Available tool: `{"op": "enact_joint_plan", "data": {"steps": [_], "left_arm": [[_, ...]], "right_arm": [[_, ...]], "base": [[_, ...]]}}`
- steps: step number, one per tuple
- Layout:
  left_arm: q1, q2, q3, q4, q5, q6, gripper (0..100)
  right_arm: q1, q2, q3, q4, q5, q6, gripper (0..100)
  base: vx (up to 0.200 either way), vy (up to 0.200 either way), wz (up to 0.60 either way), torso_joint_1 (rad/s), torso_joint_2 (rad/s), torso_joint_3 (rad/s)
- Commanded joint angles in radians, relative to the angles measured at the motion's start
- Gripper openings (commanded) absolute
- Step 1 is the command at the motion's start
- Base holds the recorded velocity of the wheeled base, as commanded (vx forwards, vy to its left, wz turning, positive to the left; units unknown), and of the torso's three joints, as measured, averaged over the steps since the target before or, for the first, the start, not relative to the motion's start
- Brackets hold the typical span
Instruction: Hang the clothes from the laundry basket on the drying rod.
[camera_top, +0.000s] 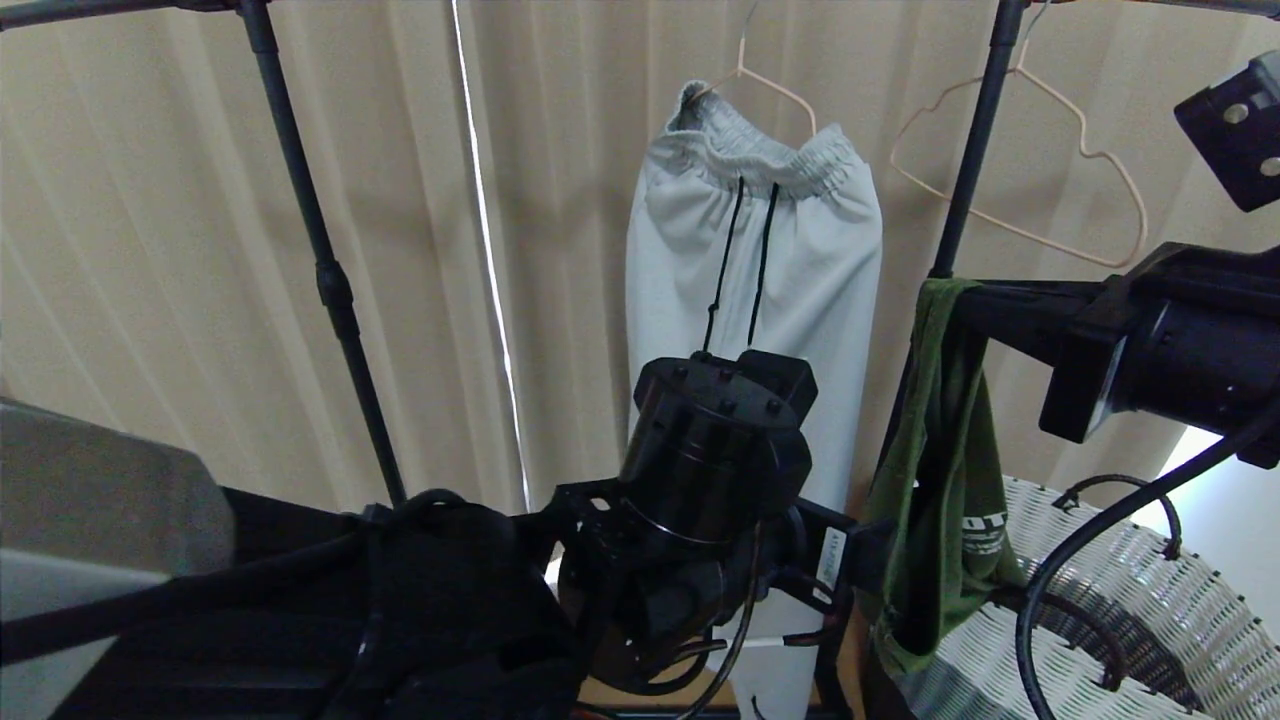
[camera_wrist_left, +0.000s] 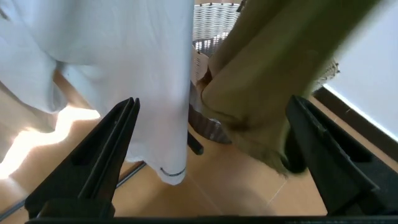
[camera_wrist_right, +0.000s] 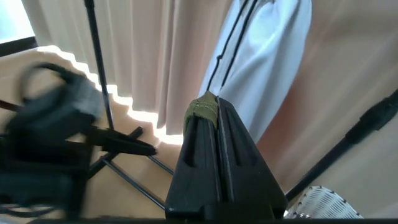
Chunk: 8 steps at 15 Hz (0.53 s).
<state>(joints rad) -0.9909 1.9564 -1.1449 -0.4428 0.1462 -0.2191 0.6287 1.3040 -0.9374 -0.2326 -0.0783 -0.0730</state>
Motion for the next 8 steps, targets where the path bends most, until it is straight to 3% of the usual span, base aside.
{"op": "enact_joint_plan", "data": {"steps": [1,7,8], "left_arm": [[0.001,0.067,-0.045,0.001,0.001,-0.014,100],[-0.003,0.061,-0.039,0.001,0.003,-0.026,100],[-0.006,0.029,0.007,-0.001,0.003,-0.026,100]], "right_arm": [[0.002,-0.005,0.0,-0.001,0.003,-0.001,0],[0.002,-0.003,0.002,-0.001,0.005,0.001,0],[0.002,0.003,0.002,-0.002,0.003,0.001,0]], "base": [[0.0,0.0,0.0,0.0,0.0,0.0],[0.0,0.0,0.0,0.0,0.0,0.0],[0.0,0.0,0.0,0.0,0.0,0.0]]}}
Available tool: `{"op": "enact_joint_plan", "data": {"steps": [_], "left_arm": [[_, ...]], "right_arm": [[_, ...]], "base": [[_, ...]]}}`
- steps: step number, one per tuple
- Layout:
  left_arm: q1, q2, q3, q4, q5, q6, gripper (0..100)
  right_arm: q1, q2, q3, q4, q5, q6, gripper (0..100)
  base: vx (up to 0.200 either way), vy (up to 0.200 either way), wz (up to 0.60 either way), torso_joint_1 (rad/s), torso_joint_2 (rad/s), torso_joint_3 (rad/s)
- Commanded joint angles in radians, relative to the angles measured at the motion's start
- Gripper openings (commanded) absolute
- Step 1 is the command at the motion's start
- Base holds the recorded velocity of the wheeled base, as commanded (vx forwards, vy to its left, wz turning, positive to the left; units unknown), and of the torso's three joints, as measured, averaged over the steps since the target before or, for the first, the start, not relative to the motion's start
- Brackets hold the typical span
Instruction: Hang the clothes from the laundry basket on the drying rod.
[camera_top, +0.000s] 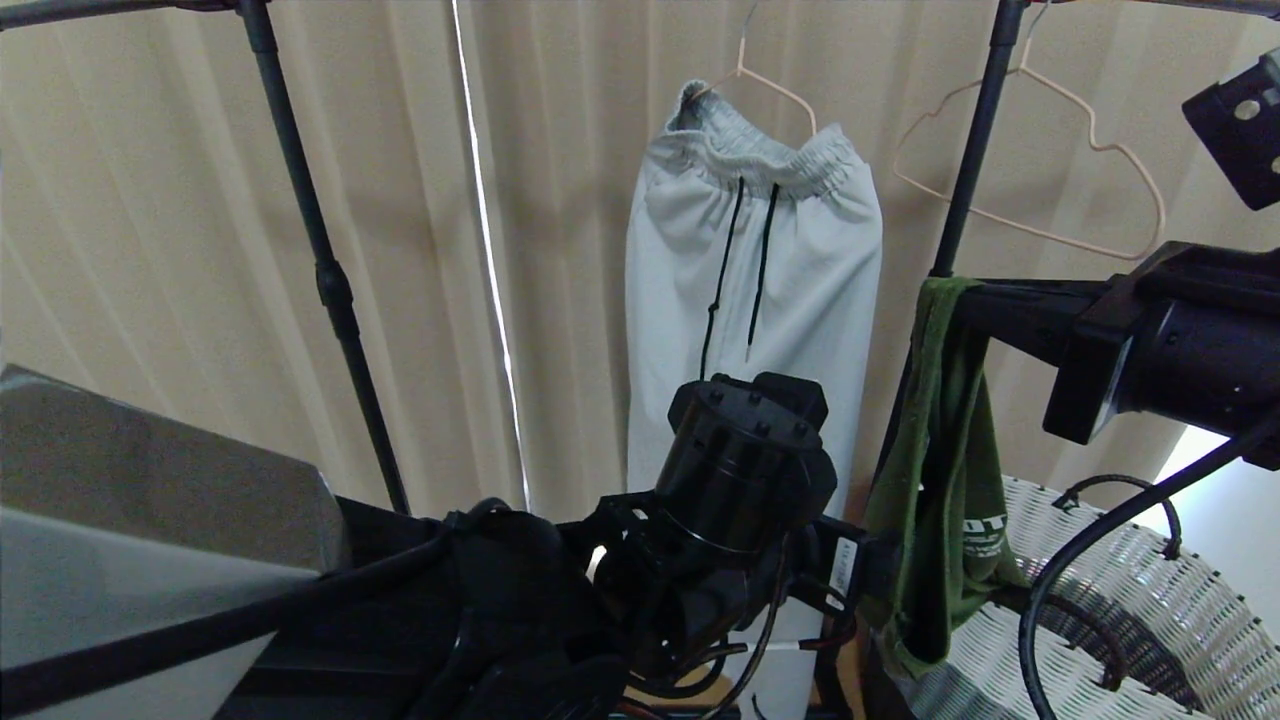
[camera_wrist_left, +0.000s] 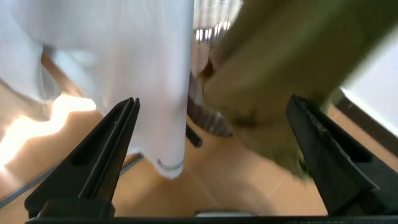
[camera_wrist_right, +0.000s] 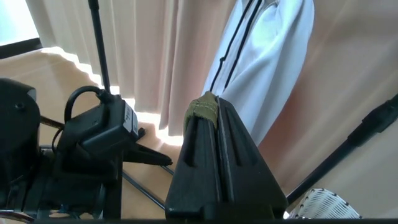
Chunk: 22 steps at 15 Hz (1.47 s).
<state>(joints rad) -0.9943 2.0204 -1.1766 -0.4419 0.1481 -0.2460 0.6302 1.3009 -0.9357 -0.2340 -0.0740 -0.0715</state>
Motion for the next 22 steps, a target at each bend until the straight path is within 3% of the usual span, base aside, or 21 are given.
{"op": "enact_joint_plan", "data": {"steps": [1,5,8,13,21,22], "left_arm": [[-0.009,-0.06,0.066,-0.001,0.001,0.001,100],[-0.04,-0.141,0.164,-0.004,-0.002,-0.001,100],[-0.04,-0.106,0.161,-0.116,-0.002,-0.021,100],[-0.029,-0.005,0.107,-0.121,0.001,-0.021,100],[-0.021,0.029,0.138,-0.109,0.001,0.014,100],[-0.021,0.029,0.141,-0.109,0.001,0.014,0]], "right_arm": [[0.0,0.006,0.0,0.001,-0.001,-0.001,0],[0.0,0.008,-0.002,-0.001,0.016,-0.001,0],[0.002,0.005,-0.003,-0.001,0.026,0.006,0],[0.002,-0.002,-0.011,-0.001,0.03,0.012,0],[0.003,-0.025,-0.017,0.002,0.03,0.012,0],[0.002,-0.028,-0.017,0.002,0.03,0.012,0]], "base": [[0.0,0.0,0.0,0.0,0.0,0.0],[0.0,0.0,0.0,0.0,0.0,0.0],[0.0,0.0,0.0,0.0,0.0,0.0],[0.0,0.0,0.0,0.0,0.0,0.0],[0.0,0.0,0.0,0.0,0.0,0.0],[0.0,0.0,0.0,0.0,0.0,0.0]]}}
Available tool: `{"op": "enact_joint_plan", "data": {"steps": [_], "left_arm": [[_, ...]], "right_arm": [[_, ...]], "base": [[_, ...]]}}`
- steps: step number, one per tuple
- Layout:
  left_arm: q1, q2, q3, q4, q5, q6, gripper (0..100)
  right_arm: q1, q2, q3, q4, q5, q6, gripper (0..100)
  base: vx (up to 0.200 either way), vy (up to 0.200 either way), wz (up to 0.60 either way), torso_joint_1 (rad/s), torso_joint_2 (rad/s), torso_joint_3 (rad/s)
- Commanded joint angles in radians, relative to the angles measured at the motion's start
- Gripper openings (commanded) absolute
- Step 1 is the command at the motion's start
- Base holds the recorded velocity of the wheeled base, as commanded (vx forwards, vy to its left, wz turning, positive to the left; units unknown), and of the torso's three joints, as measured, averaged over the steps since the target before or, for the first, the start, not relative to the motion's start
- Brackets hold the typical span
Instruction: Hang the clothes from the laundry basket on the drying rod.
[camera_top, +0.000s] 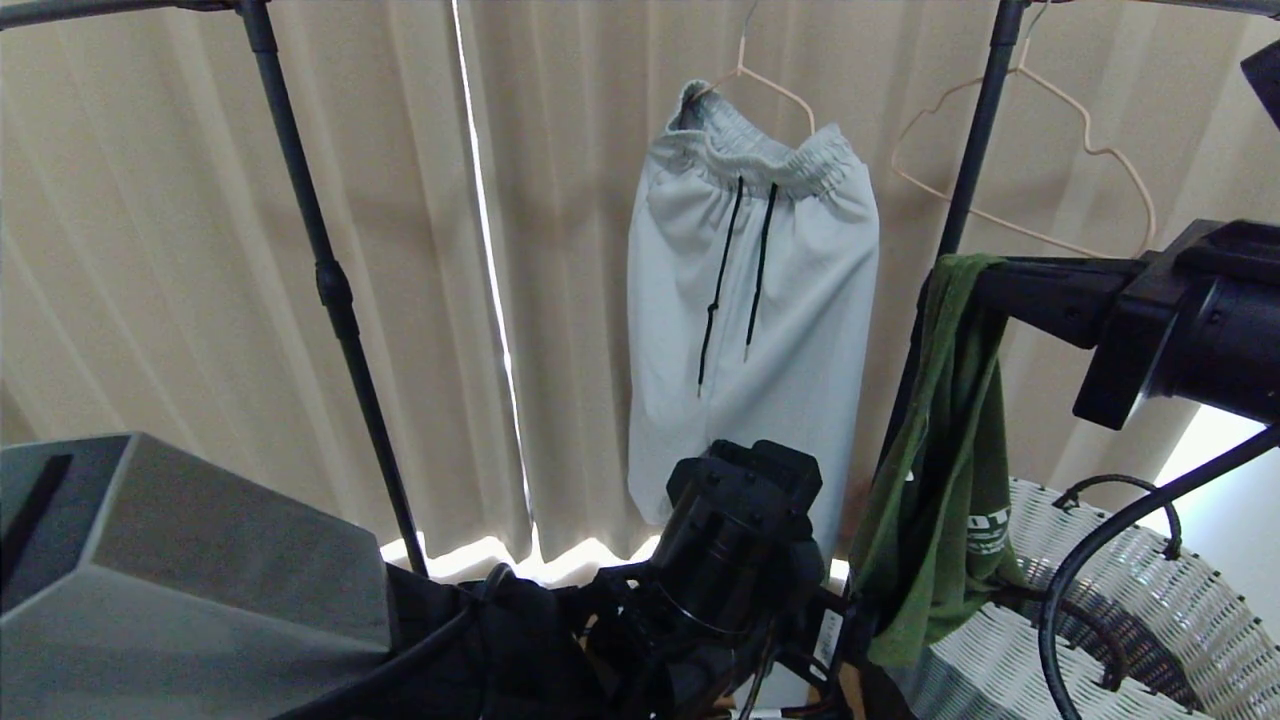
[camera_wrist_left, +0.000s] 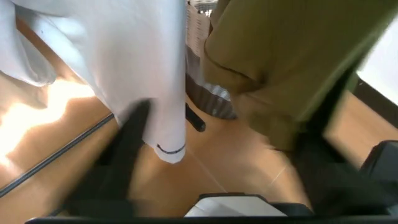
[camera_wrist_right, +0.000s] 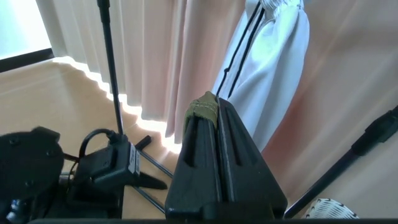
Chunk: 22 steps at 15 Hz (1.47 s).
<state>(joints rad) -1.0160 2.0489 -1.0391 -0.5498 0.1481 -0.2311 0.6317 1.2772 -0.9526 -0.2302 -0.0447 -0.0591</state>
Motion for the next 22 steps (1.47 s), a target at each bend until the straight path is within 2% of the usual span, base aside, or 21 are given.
{"op": "enact_joint_plan", "data": {"steps": [1,3,5,6,8,11,12,13,15,17,21,22], "left_arm": [[0.0,0.0,0.007,-0.001,0.002,0.003,0],[-0.004,-0.006,0.025,-0.01,0.064,0.029,0],[-0.007,-0.059,0.106,-0.019,0.151,0.064,0],[0.002,-0.118,0.14,-0.024,0.153,0.073,0],[0.086,-0.248,0.159,0.008,0.151,0.082,0],[0.24,-0.455,0.151,0.149,0.137,0.134,0],[0.281,-0.498,0.149,0.179,0.116,0.153,0],[0.338,-0.547,0.149,0.203,0.087,0.202,0],[0.384,-0.579,0.131,0.206,0.074,0.248,0],[0.401,-0.592,0.051,0.22,0.074,0.274,0],[0.405,-0.587,-0.171,0.418,0.074,0.289,0],[0.404,-0.578,-0.219,0.433,0.074,0.289,0]], "right_arm": [[0.0,-0.006,0.0,0.0,0.0,-0.001,0],[0.0,-0.004,0.0,0.002,0.0,-0.001,0],[0.0,0.005,-0.003,0.0,0.002,-0.001,0],[0.0,0.008,-0.003,-0.001,0.002,-0.001,0],[0.0,0.01,-0.002,-0.003,0.002,0.001,0],[0.0,0.007,-0.003,-0.004,0.002,0.007,0],[0.0,0.005,-0.003,-0.004,0.0,0.007,0],[0.0,0.002,-0.003,-0.004,0.0,0.007,0],[-0.004,-0.001,-0.005,-0.006,-0.001,0.01,0],[-0.02,-0.007,-0.006,-0.038,-0.003,0.015,0],[-0.092,-0.004,-0.012,-0.069,-0.003,0.013,0],[-0.101,-0.002,-0.011,-0.069,-0.003,0.015,0]], "base": [[0.0,0.0,0.0,0.0,0.0,0.0],[0.0,0.0,0.0,0.0,0.0,0.0],[0.0,0.0,0.0,0.0,0.0,0.0],[0.0,0.0,0.0,0.0,0.0,0.0],[0.0,0.0,0.0,0.0,0.0,0.0],[0.0,0.0,0.0,0.0,0.0,0.0],[0.0,0.0,0.0,0.0,0.0,0.0],[0.0,0.0,0.0,0.0,0.0,0.0],[0.0,0.0,0.0,0.0,0.0,0.0],[0.0,0.0,0.0,0.0,0.0,0.0],[0.0,0.0,0.0,0.0,0.0,0.0],[0.0,0.0,0.0,0.0,0.0,0.0]]}}
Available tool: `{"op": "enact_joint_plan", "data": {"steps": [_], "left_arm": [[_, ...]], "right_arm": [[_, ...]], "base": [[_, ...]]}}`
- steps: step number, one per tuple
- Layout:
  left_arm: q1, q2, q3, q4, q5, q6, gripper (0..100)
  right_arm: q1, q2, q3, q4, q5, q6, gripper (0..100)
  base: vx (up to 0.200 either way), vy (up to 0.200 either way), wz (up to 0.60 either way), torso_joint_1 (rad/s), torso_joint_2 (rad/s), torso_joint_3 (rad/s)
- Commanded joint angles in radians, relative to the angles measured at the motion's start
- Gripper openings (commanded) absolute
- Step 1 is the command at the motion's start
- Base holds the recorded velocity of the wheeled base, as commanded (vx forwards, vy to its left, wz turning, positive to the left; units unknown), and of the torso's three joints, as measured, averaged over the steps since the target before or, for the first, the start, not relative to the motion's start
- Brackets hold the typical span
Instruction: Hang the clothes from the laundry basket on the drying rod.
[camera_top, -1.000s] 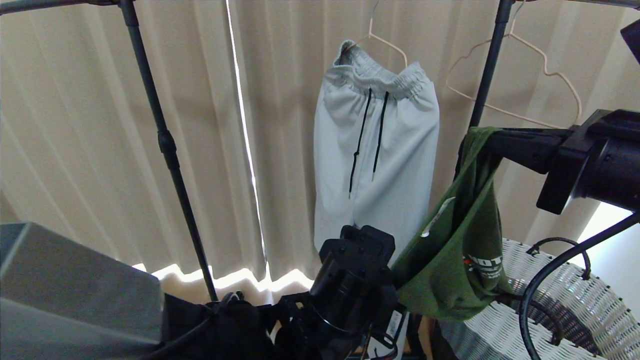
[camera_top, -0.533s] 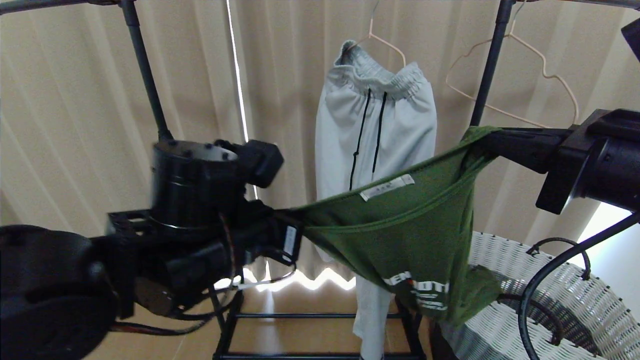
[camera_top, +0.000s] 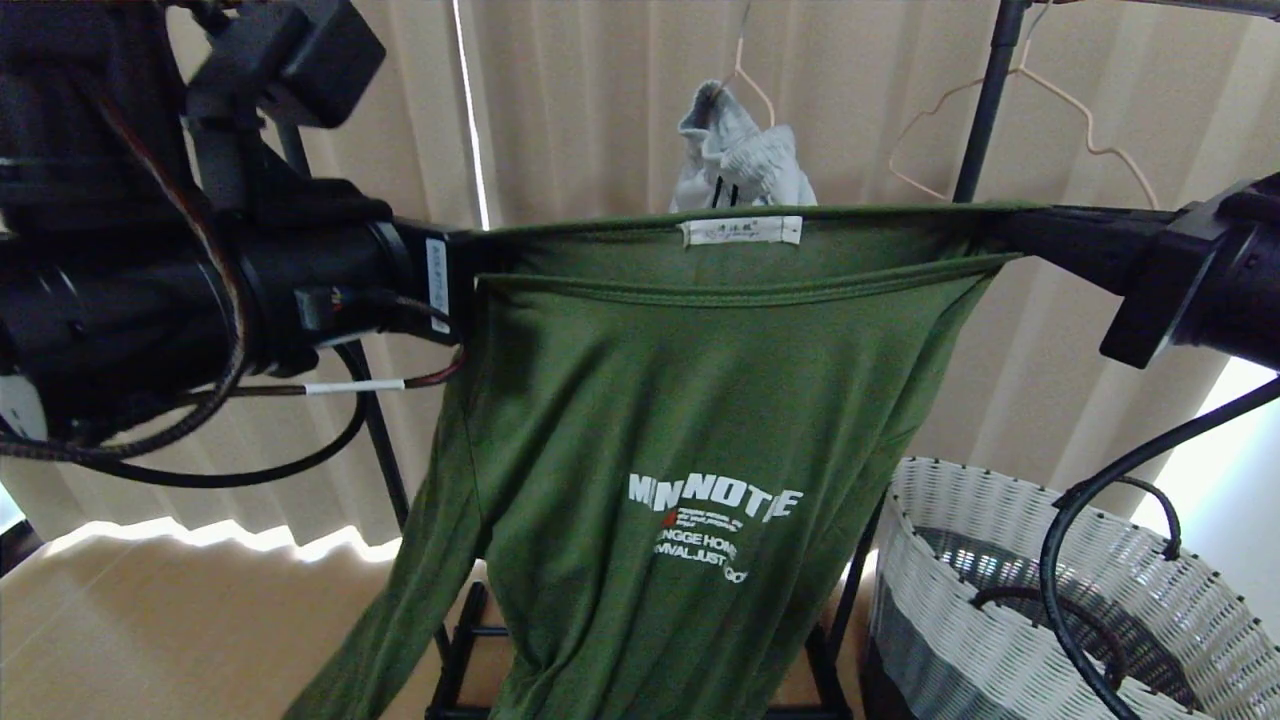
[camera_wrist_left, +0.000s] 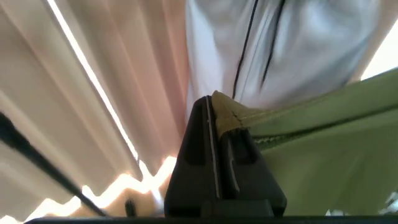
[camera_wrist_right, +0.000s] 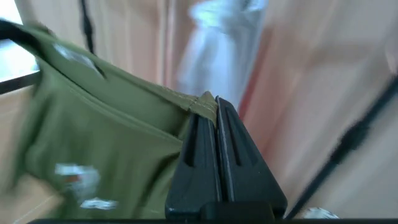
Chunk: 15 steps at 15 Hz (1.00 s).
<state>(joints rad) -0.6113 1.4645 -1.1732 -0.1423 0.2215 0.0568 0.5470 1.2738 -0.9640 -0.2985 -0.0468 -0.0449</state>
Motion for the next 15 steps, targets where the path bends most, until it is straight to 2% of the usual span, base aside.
{"op": "enact_joint_plan", "data": {"steps": [1,5,15], "left_arm": [[-0.004,0.023,-0.111,0.026,0.001,0.001,0],[-0.005,0.06,-0.194,0.026,0.001,0.001,0],[-0.031,0.065,-0.152,0.021,0.002,-0.002,0]], "right_arm": [[-0.024,0.001,-0.001,-0.002,-0.001,0.0,0],[-0.036,0.029,-0.082,-0.016,0.002,0.0,0],[-0.071,0.065,-0.104,-0.016,0.001,0.0,0]], "base": [[0.0,0.0,0.0,0.0,0.0,0.0],[0.0,0.0,0.0,0.0,0.0,0.0],[0.0,0.0,0.0,0.0,0.0,0.0]]}}
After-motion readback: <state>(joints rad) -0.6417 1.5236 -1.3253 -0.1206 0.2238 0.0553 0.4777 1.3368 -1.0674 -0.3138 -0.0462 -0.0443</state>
